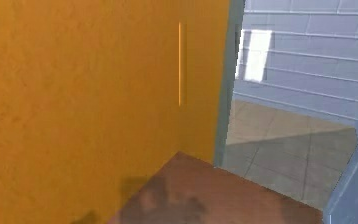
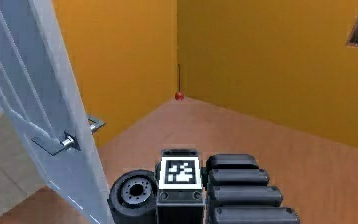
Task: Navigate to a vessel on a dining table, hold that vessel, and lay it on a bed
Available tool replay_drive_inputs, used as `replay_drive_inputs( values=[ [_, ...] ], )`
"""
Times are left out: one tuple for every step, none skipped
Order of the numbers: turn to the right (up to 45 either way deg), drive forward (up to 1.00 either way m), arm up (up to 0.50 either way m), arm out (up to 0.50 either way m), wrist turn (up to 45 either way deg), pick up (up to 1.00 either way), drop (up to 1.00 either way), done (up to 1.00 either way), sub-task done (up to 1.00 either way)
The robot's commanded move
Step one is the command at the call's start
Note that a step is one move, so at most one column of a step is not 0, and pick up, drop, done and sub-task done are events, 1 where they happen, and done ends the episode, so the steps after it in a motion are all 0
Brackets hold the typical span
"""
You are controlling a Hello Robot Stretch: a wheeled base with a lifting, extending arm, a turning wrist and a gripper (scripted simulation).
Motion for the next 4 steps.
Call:
replay_drive_inputs(
  values=[
    [21.0,0.00,0.00,0.00,0.0,0.00,0.00,0.00,0.00],
    [0.0,1.00,0.00,0.00,0.0,0.00,0.00,0.00,0.00],
    [3.0,0.00,0.00,0.00,0.0,0.00,0.00,0.00,0.00],
    [9.0,0.00,0.00,0.00,0.0,0.00,0.00,0.00,0.00]
  ],
)
